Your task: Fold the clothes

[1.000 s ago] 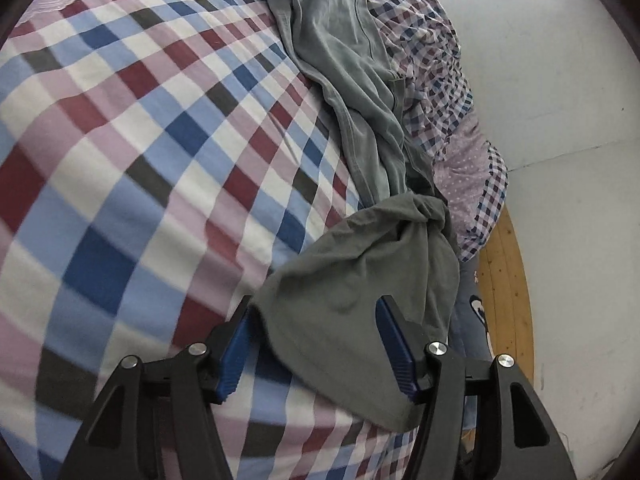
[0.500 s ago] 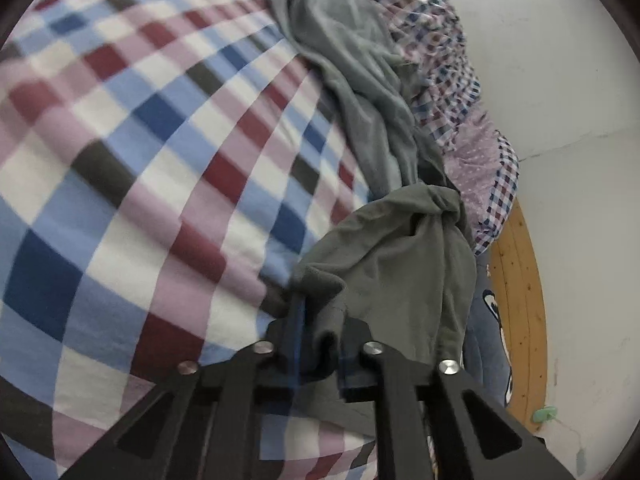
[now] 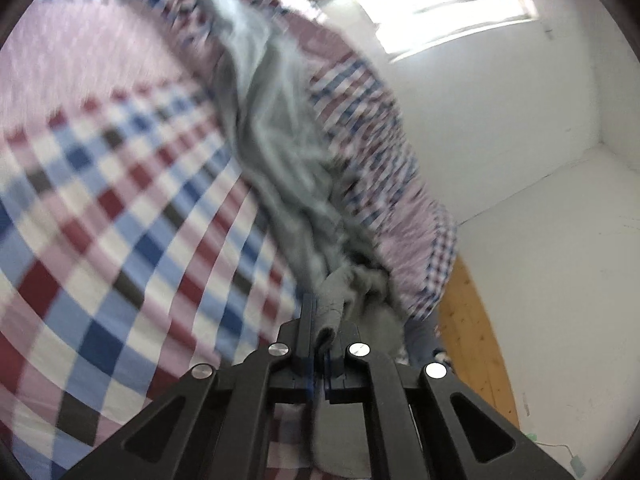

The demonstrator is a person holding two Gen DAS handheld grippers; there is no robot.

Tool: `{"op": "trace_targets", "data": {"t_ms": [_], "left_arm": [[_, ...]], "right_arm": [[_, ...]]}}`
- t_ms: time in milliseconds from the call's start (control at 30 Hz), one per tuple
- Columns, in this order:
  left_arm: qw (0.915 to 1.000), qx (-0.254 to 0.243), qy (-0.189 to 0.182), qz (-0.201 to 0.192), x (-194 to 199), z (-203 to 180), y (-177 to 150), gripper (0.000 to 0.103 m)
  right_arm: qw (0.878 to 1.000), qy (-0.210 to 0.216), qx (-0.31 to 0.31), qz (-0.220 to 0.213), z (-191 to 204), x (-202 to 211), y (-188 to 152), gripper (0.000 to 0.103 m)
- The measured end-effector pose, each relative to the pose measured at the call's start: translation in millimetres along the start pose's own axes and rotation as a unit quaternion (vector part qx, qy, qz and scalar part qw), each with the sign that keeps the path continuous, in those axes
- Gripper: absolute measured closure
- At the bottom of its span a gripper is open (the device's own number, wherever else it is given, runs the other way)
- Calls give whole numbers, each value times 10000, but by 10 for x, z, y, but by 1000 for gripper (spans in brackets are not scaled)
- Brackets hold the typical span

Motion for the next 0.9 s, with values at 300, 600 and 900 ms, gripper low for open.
{"op": "trace_targets", "data": {"t_ms": [300, 600, 900], "left_arm": [[9941, -461, -412, -888, 606, -475, 404, 103], [9701, -977, -263, -2206, 1529, -844, 710, 103], [9219, -1978, 381, -3310, 2732, -1361, 809, 103]], "right_arm": [[9968, 629, 499, -21, 304, 214, -150, 58], [9935, 790, 788, -233, 420, 422, -186, 58], [9947, 816, 490, -380, 275, 517, -69, 58]]}}
Point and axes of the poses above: each gripper's, at about its wrist camera, not at the fingertips, and x roughly against the way its jaws point, z to its left, y to its top, the point moved 5 cm from there along -x, roughly the way its jaws point, and after that the axes turned 14 degrees about -y, right-handed, at the moved point
